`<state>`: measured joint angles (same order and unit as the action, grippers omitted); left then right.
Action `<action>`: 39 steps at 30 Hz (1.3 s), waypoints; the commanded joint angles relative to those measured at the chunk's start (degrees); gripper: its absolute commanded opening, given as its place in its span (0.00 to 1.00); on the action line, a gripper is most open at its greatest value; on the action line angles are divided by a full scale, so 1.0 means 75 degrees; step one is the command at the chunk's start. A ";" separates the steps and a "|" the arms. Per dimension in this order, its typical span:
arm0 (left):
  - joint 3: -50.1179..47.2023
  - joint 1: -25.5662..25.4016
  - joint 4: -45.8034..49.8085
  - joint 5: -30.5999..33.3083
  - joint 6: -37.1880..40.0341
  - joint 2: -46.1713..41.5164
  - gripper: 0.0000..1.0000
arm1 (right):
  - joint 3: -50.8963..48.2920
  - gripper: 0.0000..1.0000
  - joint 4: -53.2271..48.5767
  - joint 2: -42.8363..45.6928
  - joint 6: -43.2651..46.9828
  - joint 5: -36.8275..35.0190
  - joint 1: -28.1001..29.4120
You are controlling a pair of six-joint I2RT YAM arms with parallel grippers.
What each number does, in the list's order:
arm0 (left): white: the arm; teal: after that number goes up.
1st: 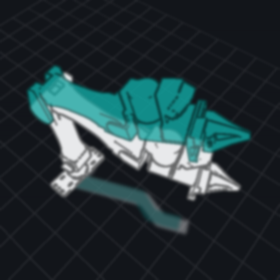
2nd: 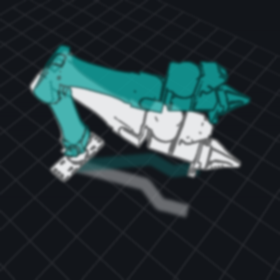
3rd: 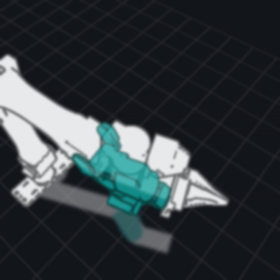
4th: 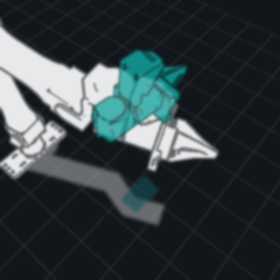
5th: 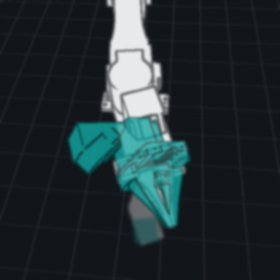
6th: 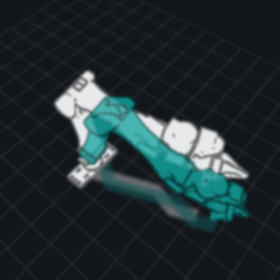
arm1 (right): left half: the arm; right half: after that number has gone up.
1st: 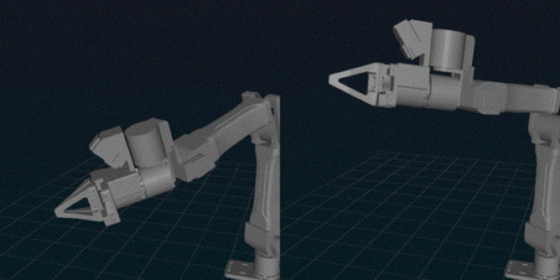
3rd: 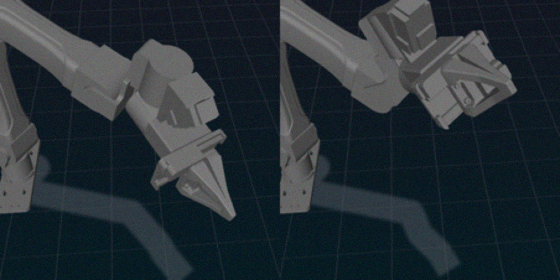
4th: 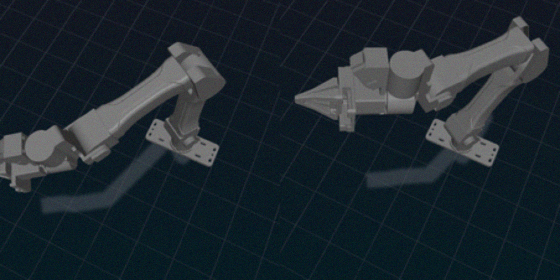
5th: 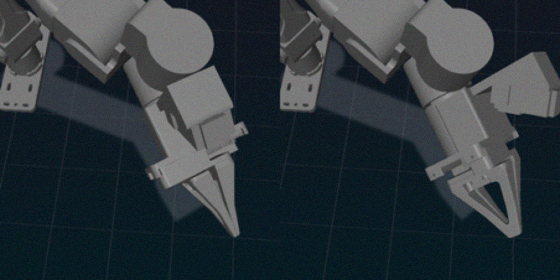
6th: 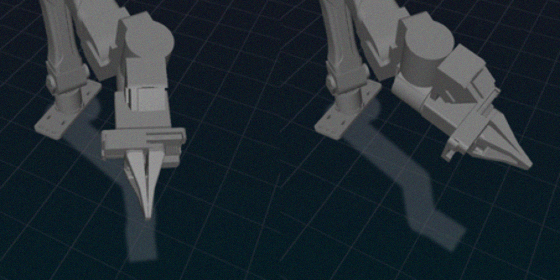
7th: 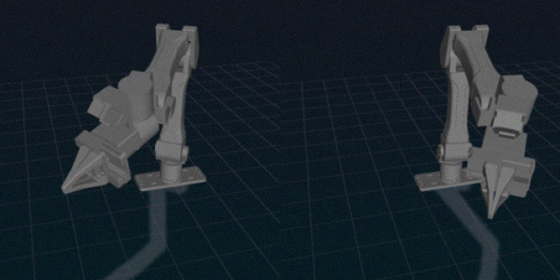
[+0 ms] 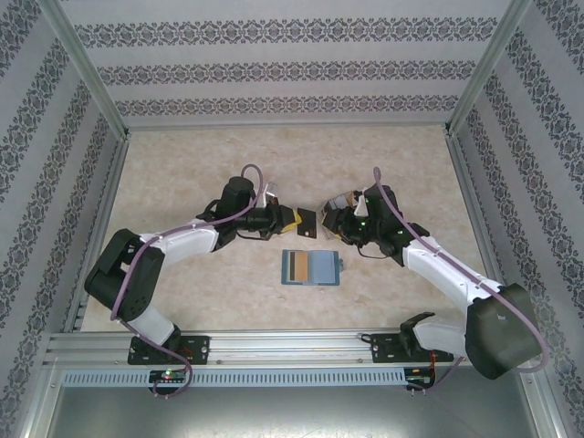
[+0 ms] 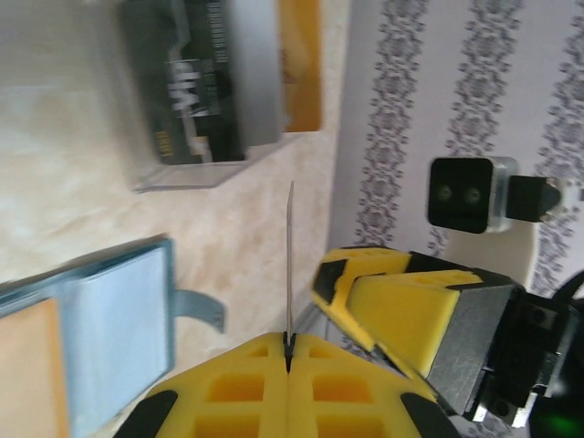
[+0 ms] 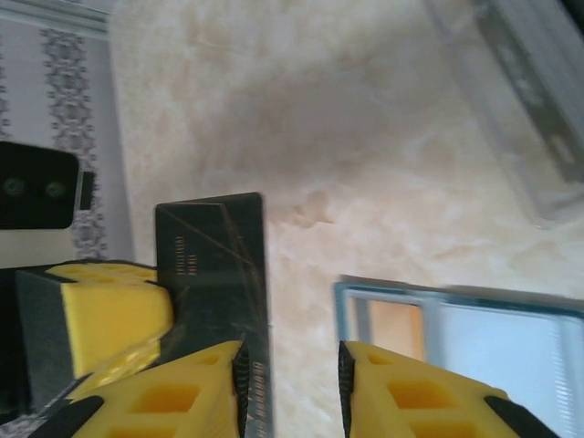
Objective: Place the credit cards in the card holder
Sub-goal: Pick up the credit card from the storage box, then insert the credit card into the card slot.
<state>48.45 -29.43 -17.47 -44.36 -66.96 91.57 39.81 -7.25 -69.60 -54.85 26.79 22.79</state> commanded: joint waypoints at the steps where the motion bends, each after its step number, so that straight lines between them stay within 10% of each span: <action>1: -0.0425 -0.0170 0.1109 0.0982 0.0523 -0.0379 0.00 | -0.0287 0.31 -0.0616 -0.0014 0.0494 -0.0469 0.0249; 39: -0.1331 -0.1625 -0.0995 0.1715 0.1092 0.1098 0.00 | -0.0597 0.18 -0.1890 -0.2046 0.1411 -0.2714 0.1167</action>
<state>39.70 -39.94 -20.86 -31.03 -58.30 97.89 36.75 -20.60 -81.58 -44.58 9.63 30.92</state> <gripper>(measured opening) 0.050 0.179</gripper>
